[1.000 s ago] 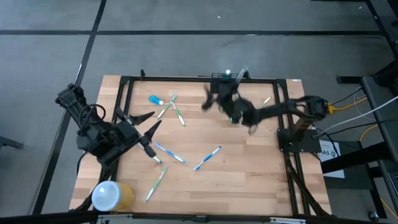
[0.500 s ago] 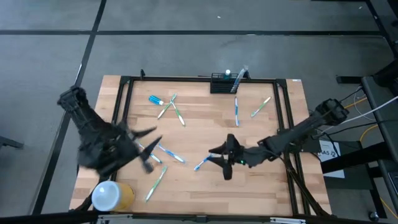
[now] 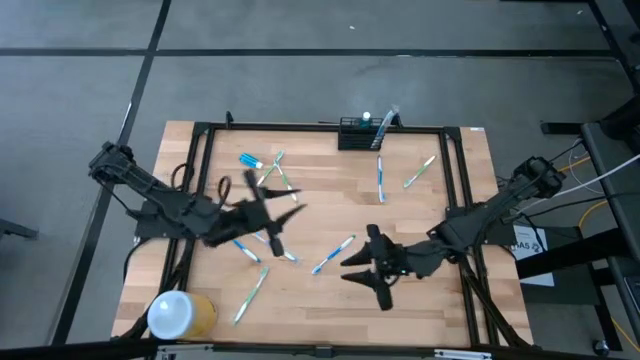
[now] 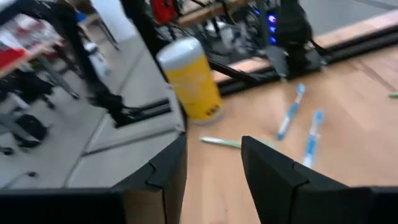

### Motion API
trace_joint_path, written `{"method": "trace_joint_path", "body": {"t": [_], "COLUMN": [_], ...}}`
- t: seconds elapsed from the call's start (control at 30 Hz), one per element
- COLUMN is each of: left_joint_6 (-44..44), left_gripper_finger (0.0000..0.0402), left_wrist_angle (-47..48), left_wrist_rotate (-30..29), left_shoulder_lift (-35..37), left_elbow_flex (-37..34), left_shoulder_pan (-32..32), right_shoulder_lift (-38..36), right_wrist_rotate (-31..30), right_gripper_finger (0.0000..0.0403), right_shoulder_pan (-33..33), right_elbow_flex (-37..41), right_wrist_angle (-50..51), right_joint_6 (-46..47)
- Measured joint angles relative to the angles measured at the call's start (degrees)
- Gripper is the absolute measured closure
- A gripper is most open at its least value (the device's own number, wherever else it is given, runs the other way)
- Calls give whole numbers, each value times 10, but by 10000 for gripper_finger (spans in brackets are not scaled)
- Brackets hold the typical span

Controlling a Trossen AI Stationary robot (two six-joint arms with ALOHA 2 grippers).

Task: Pick & Place toothbrushing station
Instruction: Put the blue mouthwash into the black organizer

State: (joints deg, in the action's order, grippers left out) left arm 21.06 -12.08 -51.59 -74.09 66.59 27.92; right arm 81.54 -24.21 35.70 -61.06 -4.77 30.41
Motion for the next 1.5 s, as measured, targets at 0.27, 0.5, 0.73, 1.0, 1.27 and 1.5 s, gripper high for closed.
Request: {"method": "trace_joint_path", "body": {"t": [0.27,0.5,0.73,1.0,1.27,1.5], "left_joint_6": [-328,-332,-214,160,302,304], "left_gripper_finger": [263,260,218,194,193,193], "left_wrist_angle": [404,697,748,834,686,725], "left_wrist_rotate": [145,253,359,279,340,370], "left_shoulder_lift": [-60,-63,-68,-139,-159,-232], "left_elbow_flex": [-1,-2,-1,14,16,16], "left_shoulder_pan": [-186,-369,-499,-473,-493,-564], "right_shoulder_lift": [-44,-48,-47,-47,-47,-47], "right_wrist_rotate": [-67,-63,-136,-184,-279,-367], "right_gripper_finger": [250,250,250,250,250,249], "right_shoulder_pan": [53,120,183,205,240,279], "right_elbow_flex": [0,0,0,0,0,0], "right_wrist_angle": [8,126,170,170,171,170], "right_joint_6": [-8,110,215,271,305,339]}}
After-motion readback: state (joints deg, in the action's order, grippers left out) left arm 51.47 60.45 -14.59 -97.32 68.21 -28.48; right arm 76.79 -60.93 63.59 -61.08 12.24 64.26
